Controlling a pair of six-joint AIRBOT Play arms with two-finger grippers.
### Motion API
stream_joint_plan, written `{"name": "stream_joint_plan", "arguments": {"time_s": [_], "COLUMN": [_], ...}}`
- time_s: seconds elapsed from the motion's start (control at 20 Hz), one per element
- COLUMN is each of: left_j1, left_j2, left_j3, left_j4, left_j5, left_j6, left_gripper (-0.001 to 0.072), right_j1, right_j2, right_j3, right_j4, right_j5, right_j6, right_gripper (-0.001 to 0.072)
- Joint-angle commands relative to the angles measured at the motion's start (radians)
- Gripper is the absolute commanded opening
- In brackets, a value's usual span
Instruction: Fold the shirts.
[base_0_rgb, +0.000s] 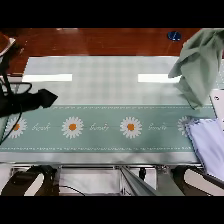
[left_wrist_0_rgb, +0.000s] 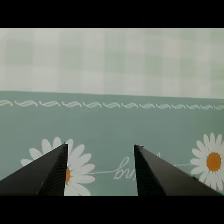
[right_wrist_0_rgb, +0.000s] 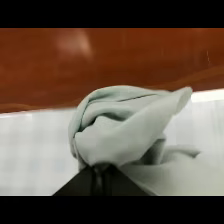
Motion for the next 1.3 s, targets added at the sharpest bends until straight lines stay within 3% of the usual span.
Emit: {"name": "stream_joint_plan", "arguments": {"time_s": [0.0,0.35,0.45,0.6,0.75,0.9,1.25], "left_j1": [-0.070,-0.099,-0.100,-0.099,-0.099,-0.100,-0.101], "left_j2": [0.177,0.181,0.181,0.181,0.181,0.181,0.181], "left_j3": [-0.156,-0.213,-0.213,-0.214,-0.214,-0.214,-0.240], "left_j4": [-0.018,-0.019,-0.019,-0.022,-0.022,-0.026,-0.032], "left_j5": [0.035,0.082,0.107,0.115,0.114,0.104,0.102], "left_j6": [-0.037,-0.037,-0.037,-0.037,-0.037,-0.036,-0.036], "left_gripper": [0.0507,0.0507,0.0507,0.0507,0.0507,0.0507,0.0508], "right_j1": [0.001,0.006,0.106,0.404,0.679,0.885,1.106], "right_j2": [0.140,0.224,0.226,0.225,0.225,0.225,0.121], "right_j3": [0.106,0.222,0.217,0.134,-0.001,-0.193,-0.675], "right_j4": [0.132,0.390,0.338,0.162,-0.026,-0.117,-0.120], "right_j5": [0.002,0.166,0.254,0.264,0.198,0.124,-0.207], "right_j6": [-0.015,-0.042,-0.039,-0.001,0.085,0.154,0.281], "right_gripper": [0.0022,0.0022,0.0022,0.0022,0.0022,0.0022,0.0023]}}
